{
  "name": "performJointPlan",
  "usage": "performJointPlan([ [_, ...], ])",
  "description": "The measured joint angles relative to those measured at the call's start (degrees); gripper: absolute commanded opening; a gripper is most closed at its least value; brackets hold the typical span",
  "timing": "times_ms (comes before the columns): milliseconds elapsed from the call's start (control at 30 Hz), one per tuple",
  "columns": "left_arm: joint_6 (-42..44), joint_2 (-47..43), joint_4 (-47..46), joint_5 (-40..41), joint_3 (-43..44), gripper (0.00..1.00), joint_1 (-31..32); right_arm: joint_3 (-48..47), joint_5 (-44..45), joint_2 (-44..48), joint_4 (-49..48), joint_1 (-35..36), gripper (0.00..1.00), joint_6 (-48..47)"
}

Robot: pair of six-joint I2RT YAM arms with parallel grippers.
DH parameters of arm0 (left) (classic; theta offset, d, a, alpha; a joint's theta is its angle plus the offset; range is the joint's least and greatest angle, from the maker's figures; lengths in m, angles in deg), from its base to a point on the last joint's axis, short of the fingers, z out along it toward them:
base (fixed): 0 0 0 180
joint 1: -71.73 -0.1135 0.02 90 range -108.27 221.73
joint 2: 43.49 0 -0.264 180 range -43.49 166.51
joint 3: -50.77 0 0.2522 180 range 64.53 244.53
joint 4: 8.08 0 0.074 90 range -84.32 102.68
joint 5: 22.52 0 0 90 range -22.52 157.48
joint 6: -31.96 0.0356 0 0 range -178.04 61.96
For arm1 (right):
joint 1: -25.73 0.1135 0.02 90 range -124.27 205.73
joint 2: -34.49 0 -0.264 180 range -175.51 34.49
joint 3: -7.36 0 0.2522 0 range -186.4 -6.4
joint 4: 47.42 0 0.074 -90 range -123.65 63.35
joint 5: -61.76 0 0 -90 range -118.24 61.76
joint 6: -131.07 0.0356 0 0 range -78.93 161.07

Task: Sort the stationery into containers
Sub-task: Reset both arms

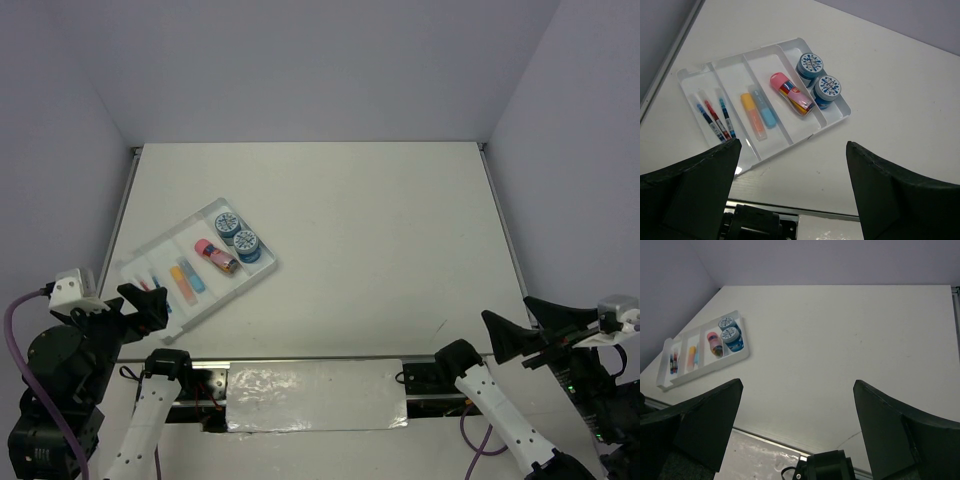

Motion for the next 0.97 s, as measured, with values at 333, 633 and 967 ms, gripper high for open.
performJointPlan([
  [333,0.0,0.0,0.0,0.1,-0.5,0.99,0.3,4.2,0.0,1.3,-0.1,0.0,1.0,1.3],
  [633,0.0,0.0,0.0,0.1,-0.5,0.99,0.3,5.3,-0.3,1.3,-0.5,0.0,1.0,1.7],
  [967,0.1,0.8,-0.9,0.8,-0.5,0.99,0.3,8.3,-1.2,1.4,-0.9,0.0,1.0,2.2],
])
